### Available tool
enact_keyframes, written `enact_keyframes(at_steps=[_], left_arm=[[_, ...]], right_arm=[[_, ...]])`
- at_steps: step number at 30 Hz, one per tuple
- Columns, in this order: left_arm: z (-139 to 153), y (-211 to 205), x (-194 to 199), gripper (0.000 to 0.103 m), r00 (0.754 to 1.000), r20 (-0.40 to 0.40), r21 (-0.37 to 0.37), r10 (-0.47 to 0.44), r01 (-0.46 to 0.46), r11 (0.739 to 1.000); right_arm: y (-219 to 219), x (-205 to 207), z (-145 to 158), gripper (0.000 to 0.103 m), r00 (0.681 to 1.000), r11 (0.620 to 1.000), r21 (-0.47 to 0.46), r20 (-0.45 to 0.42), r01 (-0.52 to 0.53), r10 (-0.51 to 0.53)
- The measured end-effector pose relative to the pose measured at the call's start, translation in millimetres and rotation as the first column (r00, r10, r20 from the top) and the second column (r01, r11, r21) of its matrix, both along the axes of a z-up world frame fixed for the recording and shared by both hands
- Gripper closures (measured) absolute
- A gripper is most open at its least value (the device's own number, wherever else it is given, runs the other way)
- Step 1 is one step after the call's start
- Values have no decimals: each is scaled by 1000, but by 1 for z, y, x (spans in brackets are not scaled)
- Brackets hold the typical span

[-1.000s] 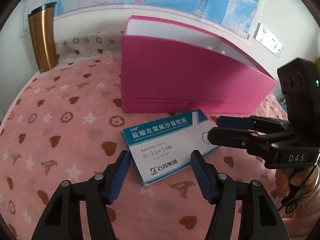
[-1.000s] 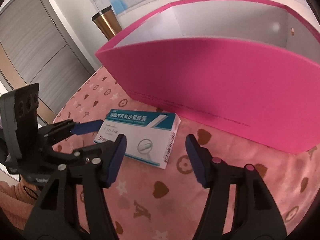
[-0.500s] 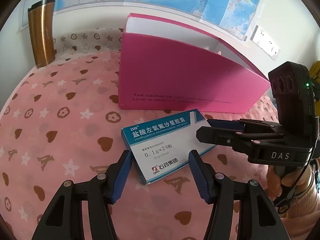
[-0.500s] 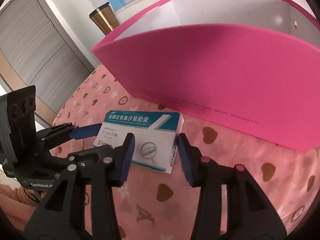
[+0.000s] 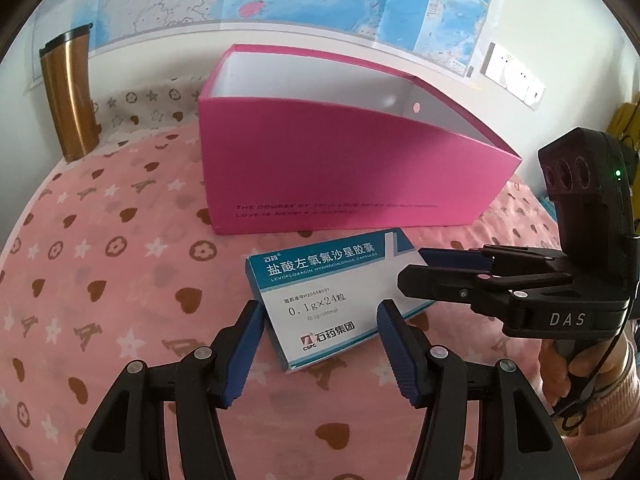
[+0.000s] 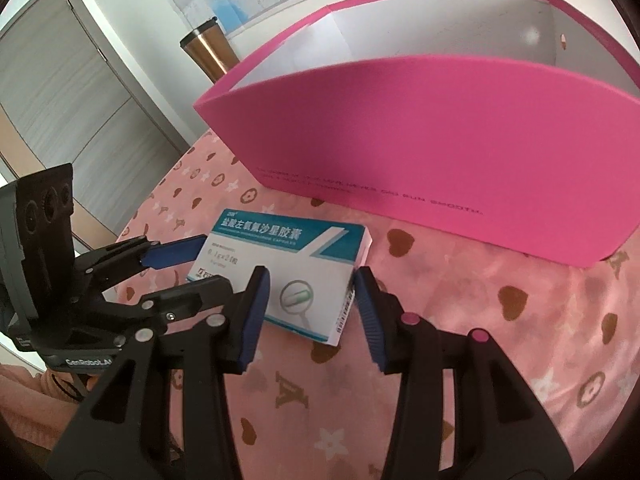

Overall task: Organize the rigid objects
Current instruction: 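Move the left gripper to the blue-and-white medicine carton and grasp it, then carry the medicine carton over the magenta box and lower it inside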

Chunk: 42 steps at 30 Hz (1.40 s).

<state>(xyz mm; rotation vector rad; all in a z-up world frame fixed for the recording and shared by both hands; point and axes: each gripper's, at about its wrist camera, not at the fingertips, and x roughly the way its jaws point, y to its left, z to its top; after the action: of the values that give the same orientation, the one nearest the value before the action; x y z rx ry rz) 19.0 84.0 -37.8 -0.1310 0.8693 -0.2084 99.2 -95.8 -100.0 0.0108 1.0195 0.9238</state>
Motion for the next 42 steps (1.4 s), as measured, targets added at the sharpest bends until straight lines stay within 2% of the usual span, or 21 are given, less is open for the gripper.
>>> enact_keyframes(at_steps=[15, 42], left_arm=[[16, -9, -5, 43, 999, 42, 12, -22, 21, 1000], [67, -14, -3, 43, 980, 197, 68, -34, 21, 997]], right_arm=[[-15, -9, 17, 56, 999, 1000, 22, 36, 15, -16], [-19, -15, 74, 55, 982, 997, 73, 187, 6, -19]])
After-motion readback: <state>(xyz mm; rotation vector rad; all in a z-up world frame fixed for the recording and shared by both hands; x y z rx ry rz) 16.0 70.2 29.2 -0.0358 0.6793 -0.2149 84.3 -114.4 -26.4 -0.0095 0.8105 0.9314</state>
